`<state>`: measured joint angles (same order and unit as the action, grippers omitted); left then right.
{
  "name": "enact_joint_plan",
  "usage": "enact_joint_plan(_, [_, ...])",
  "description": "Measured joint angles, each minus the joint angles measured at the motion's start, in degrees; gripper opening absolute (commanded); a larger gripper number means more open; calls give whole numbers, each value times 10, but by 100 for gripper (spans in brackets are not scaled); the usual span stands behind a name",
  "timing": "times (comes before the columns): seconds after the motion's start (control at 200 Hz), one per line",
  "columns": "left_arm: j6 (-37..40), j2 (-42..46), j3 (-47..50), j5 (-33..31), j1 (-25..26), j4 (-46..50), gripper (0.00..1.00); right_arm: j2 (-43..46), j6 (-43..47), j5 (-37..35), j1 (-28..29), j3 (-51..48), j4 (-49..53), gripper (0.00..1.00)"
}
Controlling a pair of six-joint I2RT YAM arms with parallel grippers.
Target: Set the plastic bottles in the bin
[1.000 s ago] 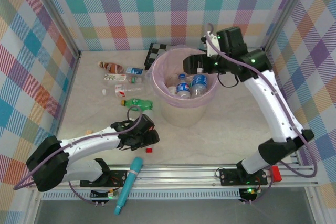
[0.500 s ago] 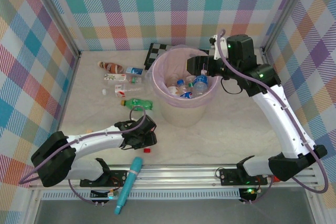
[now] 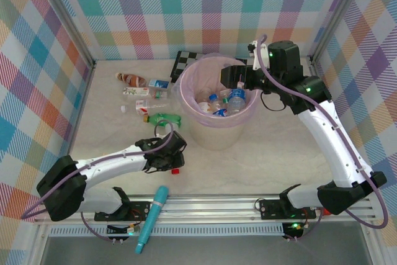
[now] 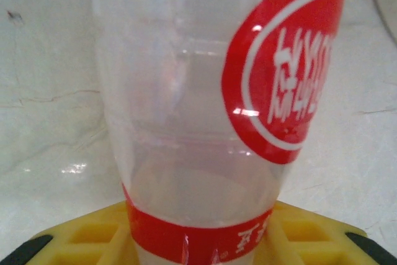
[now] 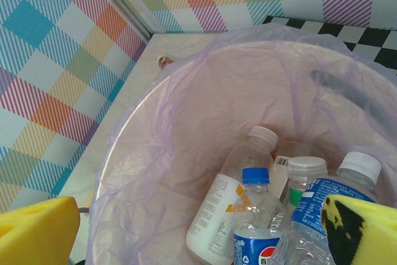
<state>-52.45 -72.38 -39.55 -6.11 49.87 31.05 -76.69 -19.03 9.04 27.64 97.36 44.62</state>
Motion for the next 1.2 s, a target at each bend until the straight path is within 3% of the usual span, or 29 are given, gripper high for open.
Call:
enact_joint_plan(0.335, [13,120,-83,-97,0,129,37,11,-3,16,-3,2,-4,100])
enact_joint_plan(0.495, [57,160,-183,-141,-14,187,37,-5,-26,81,-3,37,-22,100])
enact_joint_plan(0.64, [124,170,-276,-152,-28,183,37,-50,-50,147,1,91,-52,99])
enact_joint_plan(0.875, [235,127,-358,-59,-29,98,36,-133,-80,214,6,163,-57,100])
enact_joint_plan(1.2, [274,30,-382,64,-29,3,35,-166,-106,261,6,188,-67,100])
